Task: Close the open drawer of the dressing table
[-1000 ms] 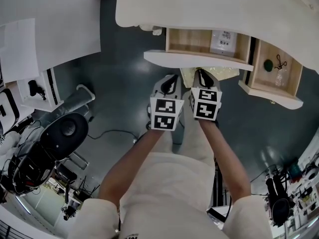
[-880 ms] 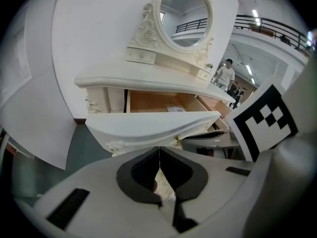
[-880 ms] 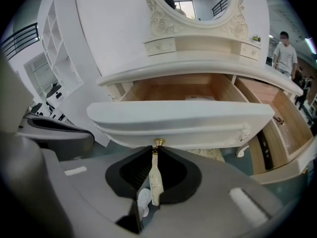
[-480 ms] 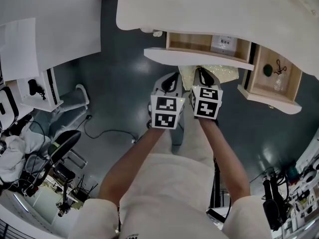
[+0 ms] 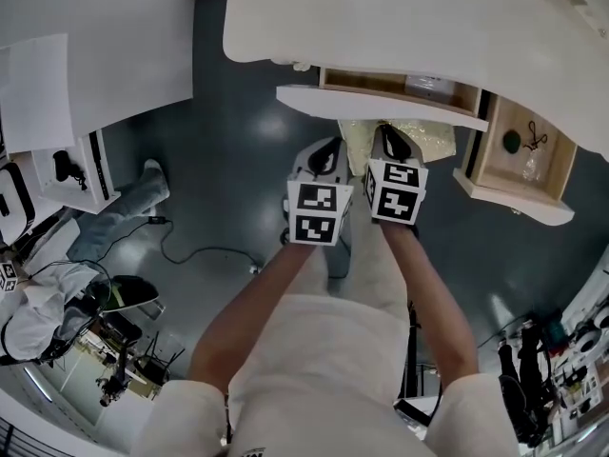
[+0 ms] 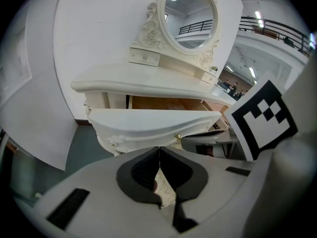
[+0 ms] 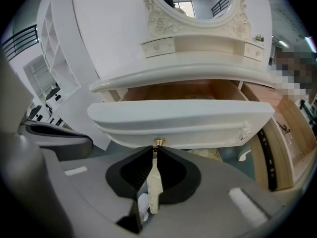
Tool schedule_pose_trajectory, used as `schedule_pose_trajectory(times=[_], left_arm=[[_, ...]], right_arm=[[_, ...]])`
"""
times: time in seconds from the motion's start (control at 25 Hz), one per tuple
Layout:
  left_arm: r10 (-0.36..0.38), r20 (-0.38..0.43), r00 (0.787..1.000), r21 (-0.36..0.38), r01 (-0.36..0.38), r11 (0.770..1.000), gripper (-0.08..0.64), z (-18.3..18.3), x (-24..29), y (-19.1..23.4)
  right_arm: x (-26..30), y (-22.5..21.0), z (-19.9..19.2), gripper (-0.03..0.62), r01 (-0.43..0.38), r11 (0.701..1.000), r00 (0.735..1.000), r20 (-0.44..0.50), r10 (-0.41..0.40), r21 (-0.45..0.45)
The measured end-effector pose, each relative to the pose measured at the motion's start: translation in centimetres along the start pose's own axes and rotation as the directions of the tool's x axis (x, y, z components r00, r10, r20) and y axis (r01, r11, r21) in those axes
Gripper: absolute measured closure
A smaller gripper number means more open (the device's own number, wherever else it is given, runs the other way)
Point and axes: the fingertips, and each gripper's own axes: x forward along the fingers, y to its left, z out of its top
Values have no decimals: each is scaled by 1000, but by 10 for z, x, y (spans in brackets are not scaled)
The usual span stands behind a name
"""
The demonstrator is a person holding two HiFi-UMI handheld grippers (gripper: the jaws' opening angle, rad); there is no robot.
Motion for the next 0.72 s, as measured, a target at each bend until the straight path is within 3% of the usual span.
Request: schedule_pose_trajectory(times=[0.72], left_arm=[[7, 17, 1000, -7, -7, 1000, 551, 20, 9, 14]], right_arm=[[12, -6, 23, 569, 17, 1000, 1000, 11, -17, 7]])
